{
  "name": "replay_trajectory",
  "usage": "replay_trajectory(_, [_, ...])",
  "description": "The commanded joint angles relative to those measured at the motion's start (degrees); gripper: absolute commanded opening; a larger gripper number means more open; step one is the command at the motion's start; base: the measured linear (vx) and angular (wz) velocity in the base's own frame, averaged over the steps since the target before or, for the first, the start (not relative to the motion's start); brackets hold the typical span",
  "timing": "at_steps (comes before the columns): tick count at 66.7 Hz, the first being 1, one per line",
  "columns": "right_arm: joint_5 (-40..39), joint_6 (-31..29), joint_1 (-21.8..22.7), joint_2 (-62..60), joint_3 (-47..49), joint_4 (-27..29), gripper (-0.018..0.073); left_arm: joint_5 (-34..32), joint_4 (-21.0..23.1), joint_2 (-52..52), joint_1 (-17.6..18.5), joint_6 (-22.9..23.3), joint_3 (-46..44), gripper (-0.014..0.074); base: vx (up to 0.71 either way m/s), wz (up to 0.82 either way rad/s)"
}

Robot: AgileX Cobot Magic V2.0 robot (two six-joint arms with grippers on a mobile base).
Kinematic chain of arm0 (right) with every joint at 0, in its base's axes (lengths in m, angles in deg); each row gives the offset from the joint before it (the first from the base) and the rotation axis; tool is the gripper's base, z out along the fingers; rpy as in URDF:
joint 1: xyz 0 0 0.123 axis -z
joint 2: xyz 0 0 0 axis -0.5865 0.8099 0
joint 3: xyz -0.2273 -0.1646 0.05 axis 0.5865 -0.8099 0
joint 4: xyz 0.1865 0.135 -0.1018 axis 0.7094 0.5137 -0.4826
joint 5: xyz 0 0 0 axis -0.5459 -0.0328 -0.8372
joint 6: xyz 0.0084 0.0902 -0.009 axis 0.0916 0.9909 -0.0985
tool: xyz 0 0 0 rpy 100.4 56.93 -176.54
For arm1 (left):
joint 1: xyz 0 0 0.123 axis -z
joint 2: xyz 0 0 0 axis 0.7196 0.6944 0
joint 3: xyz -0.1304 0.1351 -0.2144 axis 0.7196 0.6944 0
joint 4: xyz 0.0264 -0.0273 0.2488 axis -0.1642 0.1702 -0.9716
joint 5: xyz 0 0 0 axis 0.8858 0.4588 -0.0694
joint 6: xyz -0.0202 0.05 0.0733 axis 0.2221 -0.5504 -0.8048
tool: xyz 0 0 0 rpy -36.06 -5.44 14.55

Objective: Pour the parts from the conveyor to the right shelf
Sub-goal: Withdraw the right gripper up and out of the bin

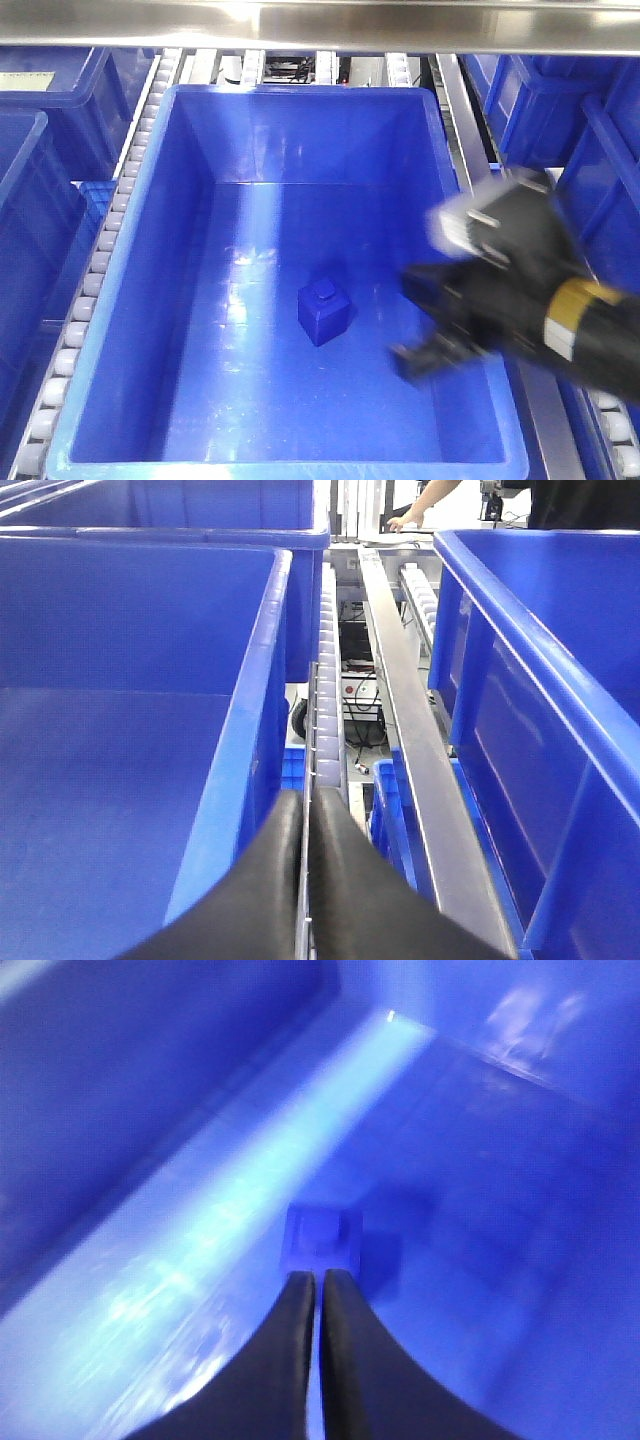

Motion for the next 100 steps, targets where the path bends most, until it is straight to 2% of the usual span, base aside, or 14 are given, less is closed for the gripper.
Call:
replay_trajectory(1, [-4.4,-0.6,0.3,-6.5,-1.9,0.3,-0.0009,-4.5,0.5,1.0,0.3,0.5,-1.1,-0.0006,0.00,0.00])
replay_trajectory(15, [-4.4,-0.6,0.3,-12.9,-6.4,0.3,-0.0009,-4.5,0.5,1.0,0.3,0.5,-1.1,-0.0006,0.00,0.00])
replay_trajectory(32, [-1.9,-0.7,0.3,-16.5,-6.4,0.5,-0.0009,-4.5,0.5,1.0,0.3,0.5,-1.1,-0.0006,0.00,0.00])
replay_trajectory(36, [-2.0,-0.7,0.5,-17.5,-6.4,2.0,-0.0009,-4.5,0.5,1.0,0.3,0.5,-1.1,-0.0006,0.00,0.00])
replay_trajectory(44, [-2.0,-0.6,6.1,-20.8,-6.4,4.9,-0.0009,-4.5,0.5,1.0,0.3,0.5,-1.1,-0.0006,0.00,0.00])
replay_trajectory(56, [-2.3,-0.6,16.8,-25.8,-6.6,1.0,-0.0009,-4.5,0.5,1.0,0.3,0.5,-1.1,-0.0006,0.00,0.00])
replay_trajectory(68, [-12.3,-0.6,26.7,-34.1,-17.1,-0.3,-0.0009,-4.5,0.5,1.0,0.3,0.5,-1.1,-0.0006,0.00,0.00])
replay_trajectory(72, [-13.4,-0.6,29.3,-37.3,-21.0,-0.3,-0.0009,-4.5,0.5,1.0,0.3,0.5,-1.1,-0.0006,0.00,0.00])
replay_trajectory(78, [-12.9,-0.7,31.1,-42.9,-25.2,-0.3,-0.0009,-4.5,0.5,1.0,0.3,0.5,-1.1,-0.0006,0.00,0.00])
replay_trajectory(93, [-12.2,-0.7,32.4,-58.0,-34.7,-0.5,-0.0009,-4.5,0.5,1.0,0.3,0.5,-1.1,-0.0006,0.00,0.00])
replay_trajectory(100, [-13.4,-0.7,32.8,-60.1,-37.9,-1.4,-0.0009,-4.5,0.5,0.9,0.3,0.5,-1.1,-0.0006,0.00,0.00])
